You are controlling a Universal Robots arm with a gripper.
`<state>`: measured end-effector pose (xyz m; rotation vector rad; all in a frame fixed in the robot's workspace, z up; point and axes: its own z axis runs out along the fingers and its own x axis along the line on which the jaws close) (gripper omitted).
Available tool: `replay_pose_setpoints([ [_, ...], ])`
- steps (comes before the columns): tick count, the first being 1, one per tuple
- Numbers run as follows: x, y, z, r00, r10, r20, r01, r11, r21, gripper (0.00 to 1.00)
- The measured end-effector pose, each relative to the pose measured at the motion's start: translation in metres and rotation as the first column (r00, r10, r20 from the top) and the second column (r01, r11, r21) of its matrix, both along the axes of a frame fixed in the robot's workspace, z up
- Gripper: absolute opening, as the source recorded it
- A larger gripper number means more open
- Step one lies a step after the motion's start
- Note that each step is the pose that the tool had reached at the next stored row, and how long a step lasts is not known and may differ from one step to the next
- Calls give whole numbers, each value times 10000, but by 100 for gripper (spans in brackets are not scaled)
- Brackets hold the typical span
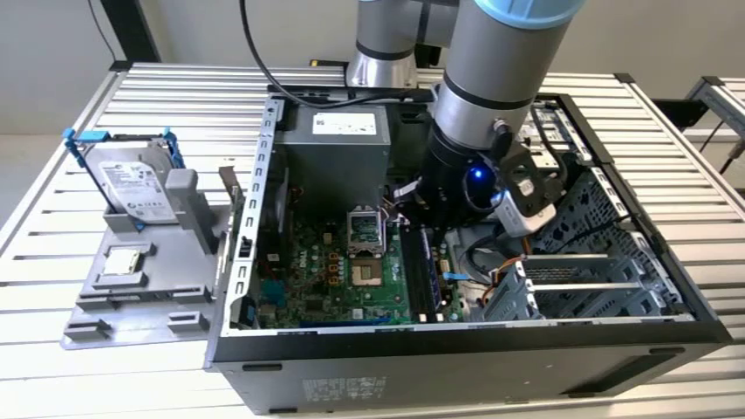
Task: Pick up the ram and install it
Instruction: 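Insert the ram into the slot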
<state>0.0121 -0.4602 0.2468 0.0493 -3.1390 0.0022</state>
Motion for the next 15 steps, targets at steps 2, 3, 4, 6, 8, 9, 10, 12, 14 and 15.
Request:
replay_pose_setpoints([
  [2, 0, 0, 0, 9994, 359, 0, -359, 9994, -2, 0],
  [3, 0, 0, 0, 9986, 538, 0, -538, 9986, -2, 0],
  [4, 0, 0, 0, 9974, 718, 0, -718, 9974, -3, 0],
  [6, 0, 0, 1, 9942, 1076, 0, -1076, 9942, -2, 0],
  [8, 0, 1, 2, 9896, 1438, 0, -1438, 9896, 0, 0],
  [9, 0, 0, 3, 9868, 1621, 1, -1621, 9868, -1, 0],
  [10, 0, 0, 4, 9837, 1799, 1, -1799, 9837, -2, 0],
  [12, 0, 0, 7, 9771, 2127, 3, -2127, 9771, -2, 0],
  [14, 0, 0, 9, 9689, 2476, 8, -2476, 9689, -4, 0],
  [15, 0, 0, 10, 9643, 2650, 10, -2650, 9643, -4, 0],
])
